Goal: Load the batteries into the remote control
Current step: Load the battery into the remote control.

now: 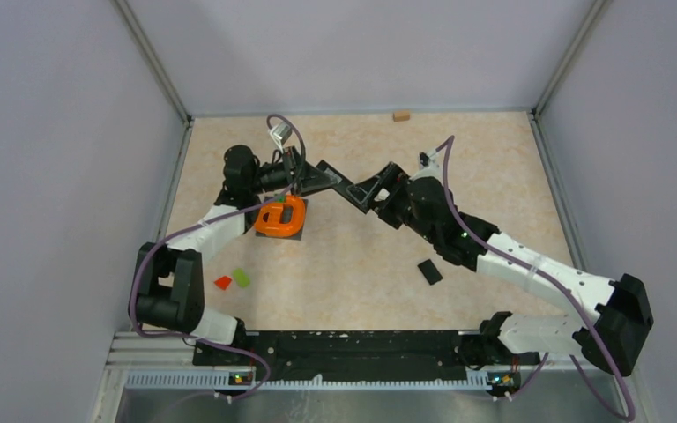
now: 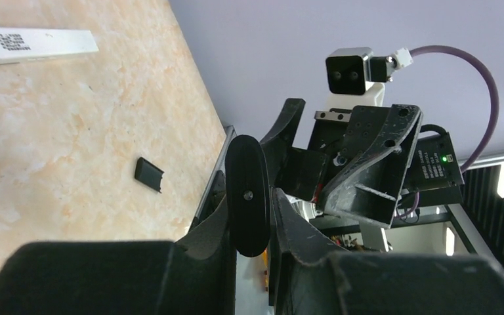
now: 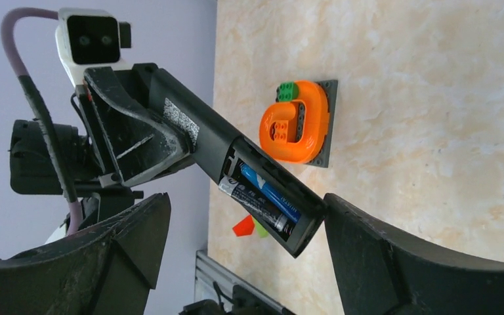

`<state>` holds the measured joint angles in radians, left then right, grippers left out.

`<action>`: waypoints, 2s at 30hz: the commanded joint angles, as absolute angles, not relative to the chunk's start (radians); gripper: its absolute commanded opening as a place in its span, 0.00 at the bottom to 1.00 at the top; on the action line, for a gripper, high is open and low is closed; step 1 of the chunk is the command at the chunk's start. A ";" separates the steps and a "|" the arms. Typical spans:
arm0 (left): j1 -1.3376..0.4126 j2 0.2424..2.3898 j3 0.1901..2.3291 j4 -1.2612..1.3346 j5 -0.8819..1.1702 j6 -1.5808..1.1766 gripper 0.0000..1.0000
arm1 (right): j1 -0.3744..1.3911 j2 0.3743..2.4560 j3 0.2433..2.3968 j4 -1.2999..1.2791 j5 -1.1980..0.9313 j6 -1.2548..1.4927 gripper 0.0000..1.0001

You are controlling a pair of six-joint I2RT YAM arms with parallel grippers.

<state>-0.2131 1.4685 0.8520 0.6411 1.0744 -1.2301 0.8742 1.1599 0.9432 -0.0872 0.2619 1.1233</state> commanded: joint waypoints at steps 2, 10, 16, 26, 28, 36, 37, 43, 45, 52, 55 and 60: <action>-0.232 1.413 0.868 0.680 1.098 -1.235 0.00 | 0.872 1.171 0.915 0.026 0.183 1.188 0.85; -0.232 1.416 0.868 0.679 1.092 -1.236 0.00 | 0.863 1.150 0.879 0.054 0.183 1.201 0.75; -0.232 1.414 0.867 0.678 1.094 -1.239 0.00 | 0.858 1.129 0.846 0.086 0.179 1.208 0.73; -0.233 1.417 0.865 0.678 1.095 -1.241 0.00 | 0.843 1.118 0.812 0.108 0.155 1.239 0.52; -0.233 1.419 0.865 0.678 1.094 -1.241 0.00 | 0.840 1.118 0.805 0.117 0.145 1.242 0.50; -0.234 1.426 0.861 0.679 1.094 -1.238 0.00 | 0.834 1.075 0.751 0.239 0.133 1.203 0.82; -0.235 1.427 0.861 0.680 1.096 -1.238 0.00 | 0.832 1.072 0.747 0.249 0.133 1.202 0.83; -0.238 1.424 0.858 0.687 1.105 -1.236 0.00 | 0.799 1.082 0.748 0.266 0.125 1.250 0.83; -0.240 1.420 0.856 0.689 1.108 -1.233 0.00 | 0.785 1.099 0.754 0.273 0.100 1.273 0.82; -0.242 1.413 0.854 0.702 1.114 -1.228 0.00 | 0.769 1.178 0.780 0.296 0.004 1.301 0.73; -0.242 1.414 0.856 0.704 1.113 -1.229 0.00 | 0.769 1.190 0.771 0.314 -0.023 1.309 0.65; -0.242 1.419 0.862 0.711 1.115 -1.233 0.00 | 0.769 1.185 0.752 0.330 -0.028 1.312 0.60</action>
<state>-0.2375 1.4502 0.8520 0.6365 1.1030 -1.2385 0.7773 1.1915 0.7464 0.2516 0.0010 1.3025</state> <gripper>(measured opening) 0.204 0.613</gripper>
